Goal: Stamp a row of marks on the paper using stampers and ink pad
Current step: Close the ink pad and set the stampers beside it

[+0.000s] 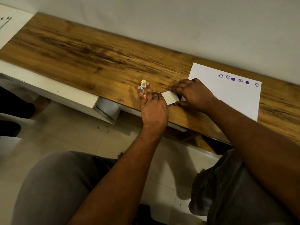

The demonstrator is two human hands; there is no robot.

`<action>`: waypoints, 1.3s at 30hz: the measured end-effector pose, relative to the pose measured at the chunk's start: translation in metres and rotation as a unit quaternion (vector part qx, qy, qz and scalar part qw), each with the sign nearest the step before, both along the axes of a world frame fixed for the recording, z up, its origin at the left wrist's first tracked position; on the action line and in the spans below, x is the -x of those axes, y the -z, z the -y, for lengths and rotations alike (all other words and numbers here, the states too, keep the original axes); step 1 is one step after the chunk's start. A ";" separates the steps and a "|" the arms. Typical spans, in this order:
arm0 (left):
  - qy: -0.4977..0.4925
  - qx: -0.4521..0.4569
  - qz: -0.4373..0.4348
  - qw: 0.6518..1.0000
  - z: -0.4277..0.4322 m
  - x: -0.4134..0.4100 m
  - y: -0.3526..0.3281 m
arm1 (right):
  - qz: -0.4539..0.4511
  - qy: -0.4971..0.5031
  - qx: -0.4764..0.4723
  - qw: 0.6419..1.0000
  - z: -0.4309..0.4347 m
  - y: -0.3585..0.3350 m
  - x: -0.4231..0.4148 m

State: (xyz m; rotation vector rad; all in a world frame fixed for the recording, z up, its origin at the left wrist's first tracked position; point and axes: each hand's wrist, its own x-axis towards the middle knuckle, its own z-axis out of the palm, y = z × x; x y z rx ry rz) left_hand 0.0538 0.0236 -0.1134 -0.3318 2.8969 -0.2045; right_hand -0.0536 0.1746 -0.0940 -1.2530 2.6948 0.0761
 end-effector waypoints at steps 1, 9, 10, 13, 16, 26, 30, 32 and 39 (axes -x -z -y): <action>-0.002 -0.001 -0.002 1.000 0.001 0.001 0.000 | -0.002 -0.001 -0.003 1.000 0.000 -0.001 0.000; 0.025 0.016 0.015 0.999 0.002 -0.003 -0.003 | 0.004 0.023 -0.020 1.000 0.003 -0.004 -0.004; 0.027 0.014 0.012 0.999 0.004 -0.002 -0.004 | 0.014 0.034 -0.016 0.999 0.003 -0.004 -0.004; 0.030 0.007 0.003 1.000 0.008 0.001 -0.007 | 0.043 0.057 0.002 0.997 0.003 -0.007 -0.005; 0.029 -0.018 -0.012 0.999 0.011 0.004 -0.009 | 0.051 0.078 0.033 0.995 0.003 -0.016 -0.008; -0.038 -0.125 -0.192 0.973 0.063 0.040 -0.049 | 0.011 0.239 0.081 0.968 0.033 -0.022 -0.031; -0.054 -0.155 -0.190 0.968 0.108 0.051 -0.048 | 0.013 0.249 0.070 0.966 0.049 -0.011 -0.042; -0.055 -0.173 -0.185 0.966 0.126 0.054 -0.041 | 0.016 0.247 0.054 0.967 0.053 -0.007 -0.043; -0.058 -0.244 -0.205 0.946 0.144 0.048 -0.002 | 0.027 0.235 0.027 0.971 0.060 0.001 -0.038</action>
